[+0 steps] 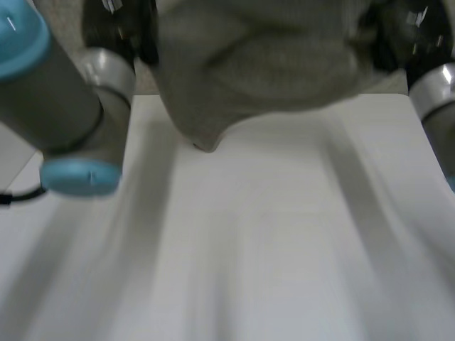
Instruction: Fold the towel.
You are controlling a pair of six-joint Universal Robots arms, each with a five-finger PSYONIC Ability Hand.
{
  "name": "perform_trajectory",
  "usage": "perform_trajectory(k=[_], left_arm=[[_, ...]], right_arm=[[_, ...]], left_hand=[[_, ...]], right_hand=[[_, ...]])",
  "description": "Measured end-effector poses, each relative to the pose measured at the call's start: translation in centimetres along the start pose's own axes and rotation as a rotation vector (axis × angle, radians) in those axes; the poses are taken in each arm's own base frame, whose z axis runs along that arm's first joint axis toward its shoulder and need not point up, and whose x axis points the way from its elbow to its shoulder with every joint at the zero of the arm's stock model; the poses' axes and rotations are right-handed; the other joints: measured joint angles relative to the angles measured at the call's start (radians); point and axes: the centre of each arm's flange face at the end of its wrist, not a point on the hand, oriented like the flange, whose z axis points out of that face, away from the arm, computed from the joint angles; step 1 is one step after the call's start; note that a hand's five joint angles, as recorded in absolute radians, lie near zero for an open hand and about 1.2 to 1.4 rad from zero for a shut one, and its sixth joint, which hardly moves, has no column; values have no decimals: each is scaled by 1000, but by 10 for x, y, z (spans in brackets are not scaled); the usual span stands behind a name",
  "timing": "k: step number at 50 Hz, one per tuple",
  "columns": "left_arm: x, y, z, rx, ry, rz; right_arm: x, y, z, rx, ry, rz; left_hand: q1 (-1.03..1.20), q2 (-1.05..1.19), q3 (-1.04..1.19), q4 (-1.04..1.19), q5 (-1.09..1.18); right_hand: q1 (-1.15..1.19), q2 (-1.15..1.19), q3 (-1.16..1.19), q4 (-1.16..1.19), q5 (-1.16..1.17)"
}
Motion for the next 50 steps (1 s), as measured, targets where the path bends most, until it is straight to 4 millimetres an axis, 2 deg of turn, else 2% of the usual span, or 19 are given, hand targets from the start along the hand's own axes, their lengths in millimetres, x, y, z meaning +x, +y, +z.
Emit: perform_trajectory(k=[3,5,6,7,11,16,19,20,23,25,27,33,37,40,42,44,47,50], left_arm=[[7,32,-23,-111,47,26],[12,66,-49,-226,98,52],[13,73,-55,-251,108,58],[14,89,-69,-305,129,70],[13,124,-102,-430,172,96],[15,148,-134,-530,230,105],[18,153,-148,-558,272,101],[20,153,-151,-563,285,99],[28,153,-160,-568,328,95],[36,151,-167,-565,362,93],[41,149,-171,-560,384,93],[52,144,-177,-545,422,93],[54,144,-178,-543,428,94],[53,145,-179,-547,427,96],[52,145,-180,-550,424,97],[51,144,-180,-550,420,98],[49,143,-180,-551,409,100],[45,142,-179,-550,392,102]], right_arm=[[-1,26,-16,-100,-68,30],[-2,48,-33,-193,-113,63],[-2,53,-37,-216,-120,71],[-1,65,-46,-271,-128,91],[4,95,-71,-434,-129,138],[15,122,-97,-618,-117,135],[23,128,-107,-686,-119,103],[24,129,-108,-697,-121,95],[28,128,-113,-728,-127,71],[30,125,-114,-735,-129,59],[32,120,-114,-732,-128,51],[32,99,-112,-681,-123,22],[23,72,-109,-603,-146,-9],[9,51,-106,-540,-190,-29],[-8,35,-104,-485,-246,-44],[-20,28,-102,-453,-287,-52],[-44,21,-98,-414,-364,-63],[-68,23,-91,-396,-442,-76]], left_hand=[[0,0,0,0,0],[0,0,0,0,0],[0,0,0,0,0],[0,6,1,0,0],[0,7,1,0,0],[0,7,2,0,0],[1,7,2,0,0],[1,7,2,0,0],[1,7,2,0,0],[1,7,2,0,0],[1,7,2,0,0],[1,7,2,0,0],[-1,4,-1,-1,-1],[-179,-188,-238,-218,-191],[-547,-571,-628,-613,-554],[-733,-760,-811,-787,-754],[-820,-858,-920,-878,-869],[-844,-883,-950,-901,-902]], right_hand=[[0,0,0,0,0],[0,0,2,0,0],[0,0,3,0,0],[0,0,3,0,0],[0,0,3,0,0],[0,0,3,0,0],[-58,-55,-53,-52,-53],[-105,-100,-99,-100,-99],[-502,-500,-486,-497,-513],[-911,-901,-878,-887,-928],[-1054,-1053,-1051,-1058,-1092],[-1097,-1074,-1086,-1083,-1104],[-1101,-1074,-1086,-1083,-1104],[-1101,-1074,-1086,-1083,-1104],[-1101,-1074,-1086,-1083,-1104],[-1101,-1074,-1086,-1083,-1104],[-1100,-1074,-1086,-1082,-1104],[-1095,-1073,-1083,-1082,-1102]])
